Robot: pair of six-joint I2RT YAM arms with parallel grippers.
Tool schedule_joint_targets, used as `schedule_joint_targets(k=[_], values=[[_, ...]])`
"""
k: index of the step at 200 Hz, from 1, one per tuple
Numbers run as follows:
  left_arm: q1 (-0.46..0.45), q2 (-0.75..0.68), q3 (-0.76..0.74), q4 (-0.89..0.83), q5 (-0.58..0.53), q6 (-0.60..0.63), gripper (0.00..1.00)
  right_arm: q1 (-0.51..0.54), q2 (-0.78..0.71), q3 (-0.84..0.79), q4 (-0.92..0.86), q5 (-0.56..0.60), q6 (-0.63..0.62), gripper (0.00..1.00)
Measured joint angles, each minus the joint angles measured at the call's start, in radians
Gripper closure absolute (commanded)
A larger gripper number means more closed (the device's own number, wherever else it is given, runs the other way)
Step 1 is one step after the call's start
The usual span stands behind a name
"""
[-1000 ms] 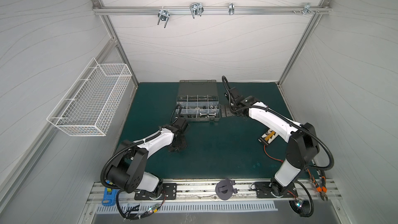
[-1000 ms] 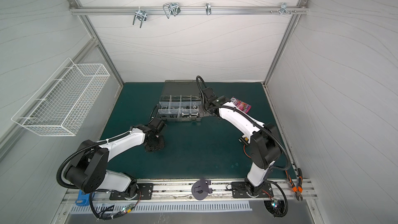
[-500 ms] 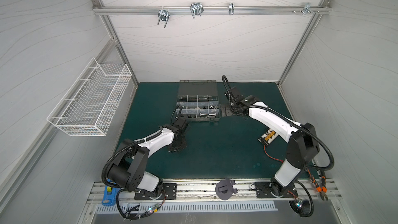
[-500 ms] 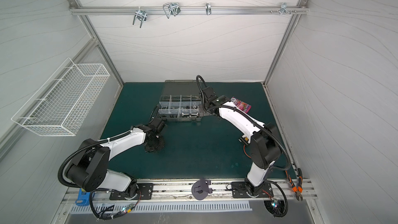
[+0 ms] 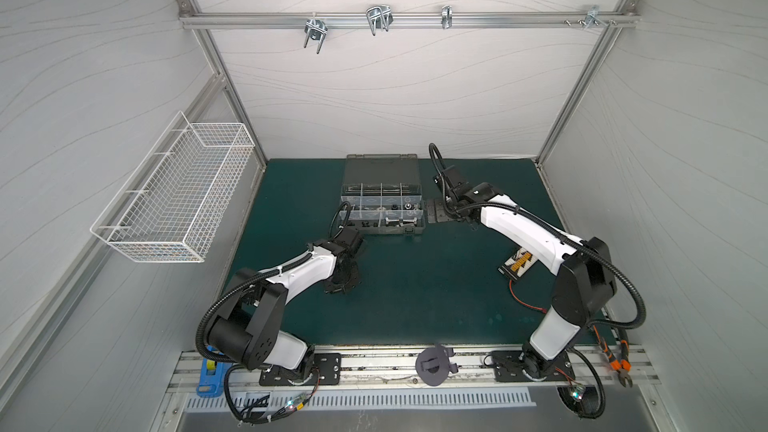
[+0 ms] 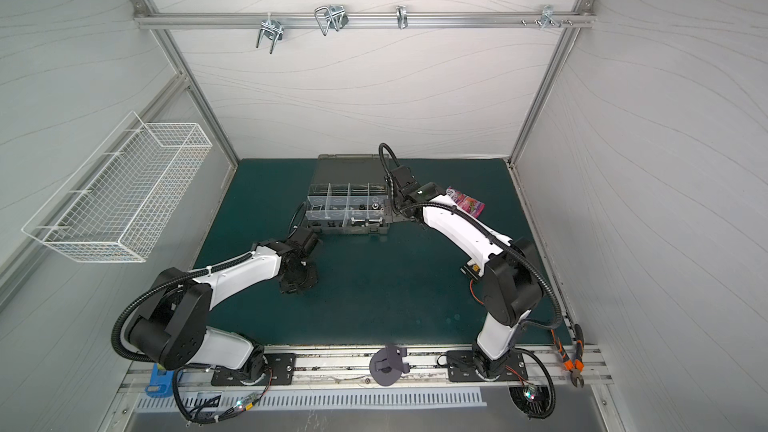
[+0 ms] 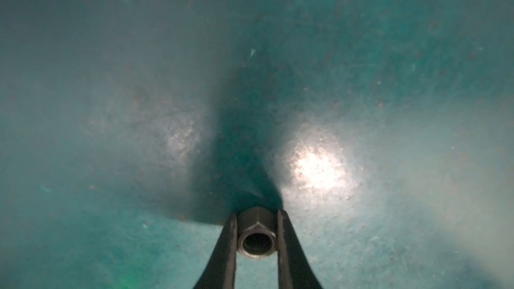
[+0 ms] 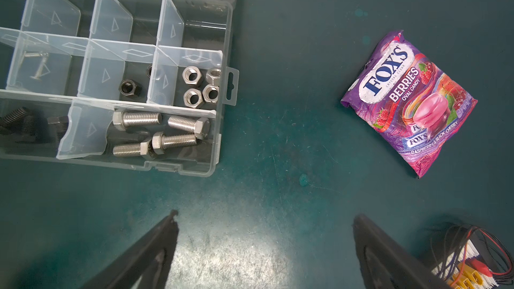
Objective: Sort the screws and nuts into containers
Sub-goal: 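Close the left gripper on the dark hex nut and lift it, then carry the dark nut with the left gripper into the organizer and release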
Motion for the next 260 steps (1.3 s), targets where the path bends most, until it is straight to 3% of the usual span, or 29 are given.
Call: schedule_joint_targets(k=[147,208,260], values=[[0.000,-0.010,0.135,-0.016,-0.012,0.024,0.92,-0.001,0.000,-0.002,-0.007,0.027,0.002,0.01],[-0.002,0.079,0.359,-0.012,-0.015,0.053,0.92,-0.006,-0.039,-0.042,-0.011,0.061,0.008,0.01],[-0.014,0.247,0.595,-0.009,-0.015,0.094,0.92,-0.015,-0.109,-0.090,-0.014,0.080,0.018,0.01]])
